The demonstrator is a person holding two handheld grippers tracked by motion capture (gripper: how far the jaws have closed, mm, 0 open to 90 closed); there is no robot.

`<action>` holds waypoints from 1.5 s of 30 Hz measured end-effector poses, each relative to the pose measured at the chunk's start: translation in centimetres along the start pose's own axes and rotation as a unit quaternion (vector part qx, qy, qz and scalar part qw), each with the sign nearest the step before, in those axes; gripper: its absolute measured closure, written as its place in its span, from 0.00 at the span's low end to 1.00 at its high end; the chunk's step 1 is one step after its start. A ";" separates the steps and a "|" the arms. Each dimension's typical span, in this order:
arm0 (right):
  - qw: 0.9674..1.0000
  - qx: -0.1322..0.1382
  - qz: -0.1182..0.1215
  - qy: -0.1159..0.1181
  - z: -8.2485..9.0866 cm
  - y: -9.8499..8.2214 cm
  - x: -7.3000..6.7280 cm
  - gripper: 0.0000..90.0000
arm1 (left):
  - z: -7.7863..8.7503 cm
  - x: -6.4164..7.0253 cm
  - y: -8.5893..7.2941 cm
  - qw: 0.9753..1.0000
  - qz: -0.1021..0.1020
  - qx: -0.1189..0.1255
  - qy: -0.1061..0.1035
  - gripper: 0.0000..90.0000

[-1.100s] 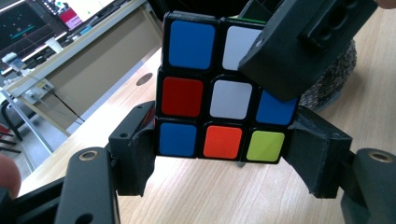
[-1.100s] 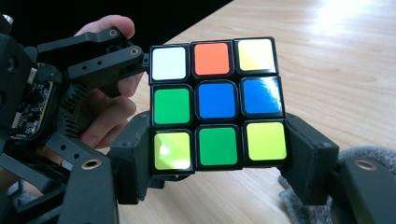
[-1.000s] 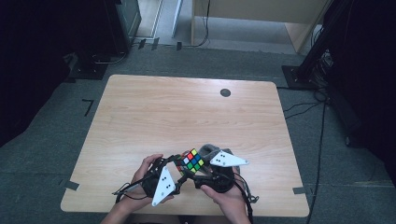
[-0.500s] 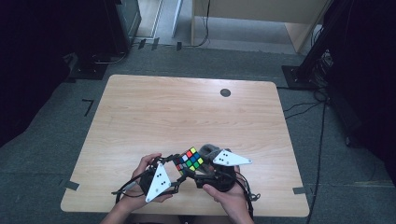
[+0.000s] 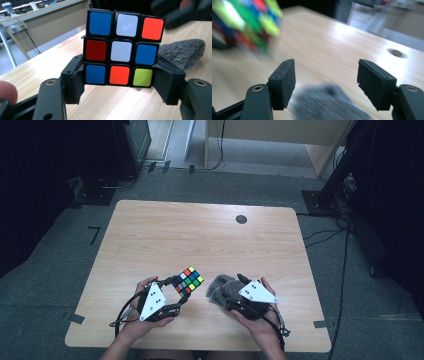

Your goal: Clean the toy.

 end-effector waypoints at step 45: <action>0.979 0.139 -0.032 0.144 3.4 1.6 -3.5 0.77 | -1.2 2.6 0.2 0.998 -0.019 -0.011 -0.062 0.38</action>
Point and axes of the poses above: each handheld gripper's, and its own axes: z roughly backward along the jaws, y roughly out of its top, x roughly to its right, the point moved 1 cm from there along -z, roughly forward along the jaws, and after that the axes turned 12 degrees about -x, right-handed, at the moved point
